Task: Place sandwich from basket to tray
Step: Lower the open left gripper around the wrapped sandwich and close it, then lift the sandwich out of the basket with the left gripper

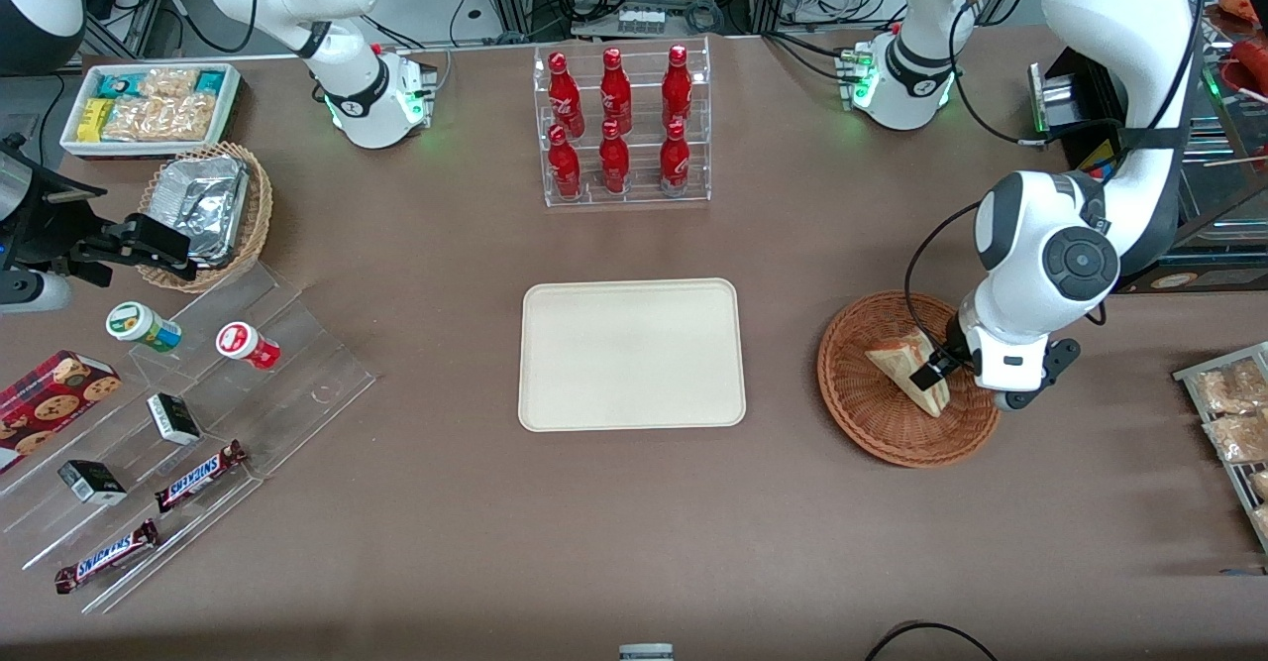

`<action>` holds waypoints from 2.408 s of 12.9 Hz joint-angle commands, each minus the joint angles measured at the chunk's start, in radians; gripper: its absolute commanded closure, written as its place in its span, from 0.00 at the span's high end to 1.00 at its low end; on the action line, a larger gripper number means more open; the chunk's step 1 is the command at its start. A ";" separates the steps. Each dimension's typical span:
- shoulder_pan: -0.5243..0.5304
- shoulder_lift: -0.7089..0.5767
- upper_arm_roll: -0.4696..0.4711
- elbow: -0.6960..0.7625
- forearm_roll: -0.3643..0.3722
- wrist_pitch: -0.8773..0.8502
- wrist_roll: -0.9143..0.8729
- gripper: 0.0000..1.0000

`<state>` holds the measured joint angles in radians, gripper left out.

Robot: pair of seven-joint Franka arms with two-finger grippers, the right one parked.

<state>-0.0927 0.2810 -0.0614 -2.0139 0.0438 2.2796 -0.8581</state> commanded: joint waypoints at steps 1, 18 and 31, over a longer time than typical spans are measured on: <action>-0.025 0.012 0.006 -0.020 0.001 0.034 -0.027 1.00; -0.039 0.043 0.006 -0.091 0.007 0.100 -0.104 0.09; -0.039 0.021 -0.201 0.319 0.004 -0.405 -0.085 0.09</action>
<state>-0.1255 0.2761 -0.2141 -1.7372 0.0437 1.8936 -0.9410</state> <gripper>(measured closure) 0.815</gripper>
